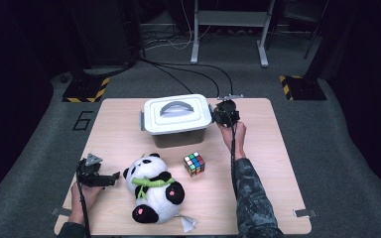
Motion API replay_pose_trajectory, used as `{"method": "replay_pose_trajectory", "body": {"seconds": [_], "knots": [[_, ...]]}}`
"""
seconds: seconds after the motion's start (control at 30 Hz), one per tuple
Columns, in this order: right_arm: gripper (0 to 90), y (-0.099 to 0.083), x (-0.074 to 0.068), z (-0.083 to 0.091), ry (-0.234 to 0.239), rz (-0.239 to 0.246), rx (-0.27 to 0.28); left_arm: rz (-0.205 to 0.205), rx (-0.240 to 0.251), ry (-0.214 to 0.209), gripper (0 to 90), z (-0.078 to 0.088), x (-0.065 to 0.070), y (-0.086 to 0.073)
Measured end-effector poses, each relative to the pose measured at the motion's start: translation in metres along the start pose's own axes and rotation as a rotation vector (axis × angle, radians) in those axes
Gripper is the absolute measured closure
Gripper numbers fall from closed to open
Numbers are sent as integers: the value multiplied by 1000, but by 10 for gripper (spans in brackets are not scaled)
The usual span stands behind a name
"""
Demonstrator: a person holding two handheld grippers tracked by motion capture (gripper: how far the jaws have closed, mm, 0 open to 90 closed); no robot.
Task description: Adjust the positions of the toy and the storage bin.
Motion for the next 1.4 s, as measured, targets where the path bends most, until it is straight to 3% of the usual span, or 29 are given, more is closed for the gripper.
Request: {"method": "replay_pose_trajectory", "body": {"seconds": [0.3,1.17,1.4], "knots": [[815,-7,19,9,-46,-68,7,2,9,2,0,-1,0,1],[823,-53,105,69,-172,-249,71,3,8,2,0,-1,0,0],[822,-67,123,88,-207,-276,83,3,9,2,0,-1,0,0]]}}
Point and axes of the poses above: each handheld gripper's, and its own axes: z roughly backward along the jaws, y roughly out of its top, x roughly to its right, the point moved 10 cm from there along -z, roughly forward along the jaws, and after that the axes turned 5 degrees about -y, right-handed, at the moved point
